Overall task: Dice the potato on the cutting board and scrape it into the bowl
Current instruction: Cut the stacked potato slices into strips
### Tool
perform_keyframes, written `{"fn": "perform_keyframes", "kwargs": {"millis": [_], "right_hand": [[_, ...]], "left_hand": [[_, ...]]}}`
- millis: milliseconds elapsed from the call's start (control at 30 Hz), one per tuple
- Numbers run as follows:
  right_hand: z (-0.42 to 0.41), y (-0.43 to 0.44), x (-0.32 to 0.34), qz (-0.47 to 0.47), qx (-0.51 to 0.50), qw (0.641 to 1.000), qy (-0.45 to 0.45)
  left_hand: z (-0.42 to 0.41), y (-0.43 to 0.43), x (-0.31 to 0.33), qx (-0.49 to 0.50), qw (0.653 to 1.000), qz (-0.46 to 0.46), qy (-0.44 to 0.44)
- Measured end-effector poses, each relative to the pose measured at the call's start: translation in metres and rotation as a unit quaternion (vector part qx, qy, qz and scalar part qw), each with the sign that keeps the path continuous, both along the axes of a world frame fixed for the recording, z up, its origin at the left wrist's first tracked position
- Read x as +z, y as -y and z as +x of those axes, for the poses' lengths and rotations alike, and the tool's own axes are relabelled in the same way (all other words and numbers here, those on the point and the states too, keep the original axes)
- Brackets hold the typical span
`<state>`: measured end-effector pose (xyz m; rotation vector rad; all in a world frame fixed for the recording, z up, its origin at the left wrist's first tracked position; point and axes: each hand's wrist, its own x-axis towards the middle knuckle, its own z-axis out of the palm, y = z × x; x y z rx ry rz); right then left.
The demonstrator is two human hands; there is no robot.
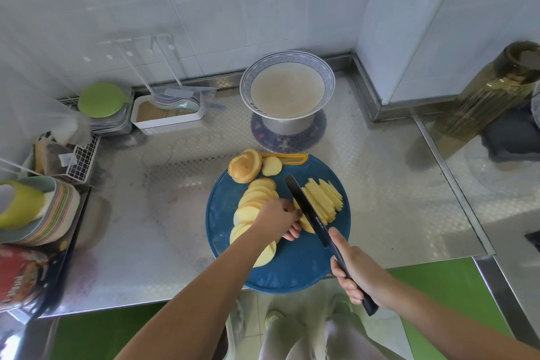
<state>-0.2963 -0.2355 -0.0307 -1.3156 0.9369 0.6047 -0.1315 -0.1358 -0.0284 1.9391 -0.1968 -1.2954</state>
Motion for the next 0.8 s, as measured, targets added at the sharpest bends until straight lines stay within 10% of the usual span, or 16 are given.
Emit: {"fn": "perform_keyframes", "kwargs": {"millis": [800], "right_hand": [[0.000,-0.012,-0.016,-0.036,-0.032,0.999,0.016]], "left_hand": [[0.000,-0.002,-0.015,0.025,1.000,-0.007,0.000]]}}
